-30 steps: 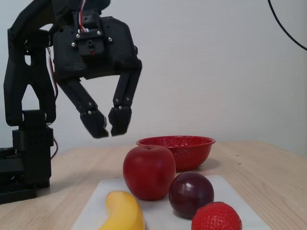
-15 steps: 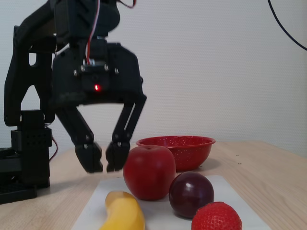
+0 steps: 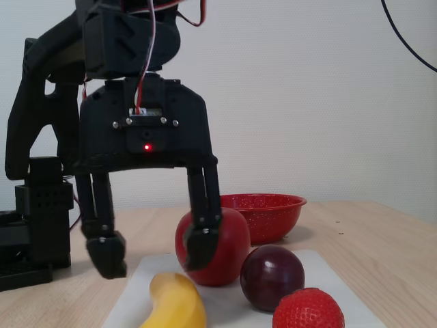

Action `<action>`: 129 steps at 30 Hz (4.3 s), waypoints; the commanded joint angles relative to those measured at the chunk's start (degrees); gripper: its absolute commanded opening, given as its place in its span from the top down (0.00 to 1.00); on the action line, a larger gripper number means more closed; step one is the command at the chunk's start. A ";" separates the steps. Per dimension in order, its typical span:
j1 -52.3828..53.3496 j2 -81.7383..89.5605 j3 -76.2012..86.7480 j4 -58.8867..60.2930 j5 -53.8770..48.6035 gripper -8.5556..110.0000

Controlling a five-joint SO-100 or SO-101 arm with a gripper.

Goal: Grasp the banana and put it in the red bowl.

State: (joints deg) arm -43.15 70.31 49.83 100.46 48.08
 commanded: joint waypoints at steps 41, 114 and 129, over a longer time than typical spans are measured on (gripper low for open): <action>0.97 -2.46 4.39 -18.72 -2.72 0.69; 30.32 41.48 2.11 8.79 -6.86 0.93; 57.83 41.40 -2.99 8.79 -24.79 0.93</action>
State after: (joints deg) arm 13.36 105.03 54.23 107.31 25.22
